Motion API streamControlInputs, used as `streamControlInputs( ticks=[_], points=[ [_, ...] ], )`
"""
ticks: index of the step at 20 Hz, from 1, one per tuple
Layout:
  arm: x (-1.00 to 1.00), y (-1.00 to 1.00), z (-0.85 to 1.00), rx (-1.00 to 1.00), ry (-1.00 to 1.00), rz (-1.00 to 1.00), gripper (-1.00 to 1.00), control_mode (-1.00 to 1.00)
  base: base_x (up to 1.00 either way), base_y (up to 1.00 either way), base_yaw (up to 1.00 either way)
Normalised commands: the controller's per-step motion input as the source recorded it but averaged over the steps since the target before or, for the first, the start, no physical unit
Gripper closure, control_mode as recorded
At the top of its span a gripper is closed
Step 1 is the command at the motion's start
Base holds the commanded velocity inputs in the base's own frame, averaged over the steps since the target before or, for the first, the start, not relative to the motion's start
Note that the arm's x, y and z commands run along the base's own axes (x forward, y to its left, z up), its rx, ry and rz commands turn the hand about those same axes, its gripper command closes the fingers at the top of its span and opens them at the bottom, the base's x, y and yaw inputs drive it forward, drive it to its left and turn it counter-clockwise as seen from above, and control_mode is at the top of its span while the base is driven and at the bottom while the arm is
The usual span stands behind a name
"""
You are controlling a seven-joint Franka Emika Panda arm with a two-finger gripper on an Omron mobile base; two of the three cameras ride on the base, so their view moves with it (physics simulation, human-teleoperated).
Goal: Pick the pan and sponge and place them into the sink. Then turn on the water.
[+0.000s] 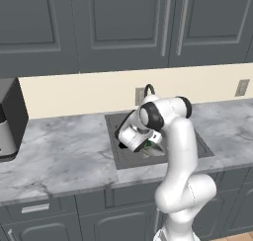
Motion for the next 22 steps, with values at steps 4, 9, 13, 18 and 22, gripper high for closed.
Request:
streamControlInputs(
  ticks=[4,9,13,18,22],
  points=[
    [0.07,-0.07,-0.34,0.00,0.00,0.00,-1.00,-1.00,0.00,0.00,0.00],
    [0.03,-0.05,-0.32,0.00,-0.01,0.00,-1.00,-1.00,0.00,0.00,0.00],
    [-0.09,-0.04,0.00,0.00,-0.07,0.02,-1.00,-1.00,0.00,0.00,0.00],
    [-0.22,0.00,0.14,0.02,-0.08,0.02,-1.00,-1.00,0.00,0.00,0.00],
    [-0.23,0.00,0.08,0.00,-0.10,0.01,-1.00,-1.00,0.00,0.00,0.00]
  ],
)
